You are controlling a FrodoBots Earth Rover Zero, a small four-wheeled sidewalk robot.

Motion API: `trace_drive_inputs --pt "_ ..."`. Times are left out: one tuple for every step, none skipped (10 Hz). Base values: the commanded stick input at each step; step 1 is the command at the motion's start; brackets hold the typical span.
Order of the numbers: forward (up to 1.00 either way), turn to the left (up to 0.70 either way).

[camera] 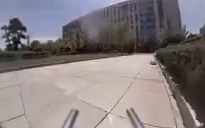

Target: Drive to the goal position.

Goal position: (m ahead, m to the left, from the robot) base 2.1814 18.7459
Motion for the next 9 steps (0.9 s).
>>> trace_drive_inputs --pt "0.70 0.35" --pt "0.70 0.35" --pt "0.70 0.35" --pt "0.70 0.35" --pt "0.70 0.35" --pt "0.70 0.35" --pt "0.70 0.35" --pt "0.70 0.35" --pt "0.70 0.35"
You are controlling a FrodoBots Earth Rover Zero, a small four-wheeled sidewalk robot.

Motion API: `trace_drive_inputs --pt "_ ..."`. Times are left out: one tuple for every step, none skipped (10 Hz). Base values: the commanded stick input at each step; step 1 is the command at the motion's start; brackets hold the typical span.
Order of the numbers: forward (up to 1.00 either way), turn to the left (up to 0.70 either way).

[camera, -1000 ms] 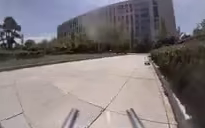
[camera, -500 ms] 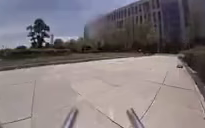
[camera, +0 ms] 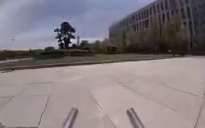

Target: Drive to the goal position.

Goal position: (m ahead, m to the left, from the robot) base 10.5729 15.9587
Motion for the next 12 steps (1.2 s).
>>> trace_drive_inputs --pt "0.70 0.35" --pt "0.70 0.35" --pt "0.70 0.35" --pt "0.70 0.35" --pt "0.70 0.35" --pt "0.70 0.35" --pt "0.70 0.35" --pt "0.70 0.35" --pt "0.70 0.35" --pt "0.70 0.35" --pt "0.88 0.35" --pt "1.00 0.40"
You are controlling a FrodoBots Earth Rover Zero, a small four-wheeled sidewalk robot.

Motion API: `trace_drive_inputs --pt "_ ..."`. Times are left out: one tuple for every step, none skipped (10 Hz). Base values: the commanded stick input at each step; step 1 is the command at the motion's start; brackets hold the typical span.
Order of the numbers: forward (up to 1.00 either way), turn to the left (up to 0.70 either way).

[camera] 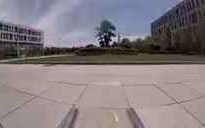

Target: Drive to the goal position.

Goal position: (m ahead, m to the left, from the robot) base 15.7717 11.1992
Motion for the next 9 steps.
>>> trace_drive_inputs --pt "1.00 0.40" --pt "1.00 0.40" --pt "1.00 0.40" --pt "1.00 0.40" --pt "1.00 0.40" --pt "1.00 0.40" --pt "1.00 0.39" --pt "1.00 0.34" --pt "0.02 0.25"
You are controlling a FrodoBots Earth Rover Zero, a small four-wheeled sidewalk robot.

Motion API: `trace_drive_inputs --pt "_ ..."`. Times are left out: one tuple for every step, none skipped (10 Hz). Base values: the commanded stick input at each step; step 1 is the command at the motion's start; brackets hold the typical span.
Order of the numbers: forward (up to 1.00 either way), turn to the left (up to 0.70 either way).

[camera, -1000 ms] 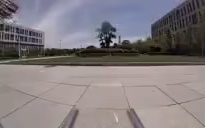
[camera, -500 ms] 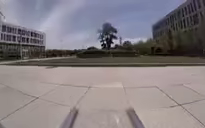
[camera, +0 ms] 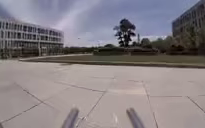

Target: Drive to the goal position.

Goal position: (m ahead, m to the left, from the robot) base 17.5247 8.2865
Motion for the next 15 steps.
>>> trace_drive_inputs --pt "0.00 0.12" --pt "0.00 0.06" --pt "0.00 0.06" --pt "0.56 0.02" --pt "0.96 0.05" --pt "1.00 0.24" --pt "1.00 0.40" --pt "1.00 0.40" --pt "1.00 0.40" --pt "1.00 0.40" --pt "1.00 0.40" --pt "1.00 0.40" --pt "1.00 0.40" --pt "1.00 0.40" --pt "1.00 0.40"
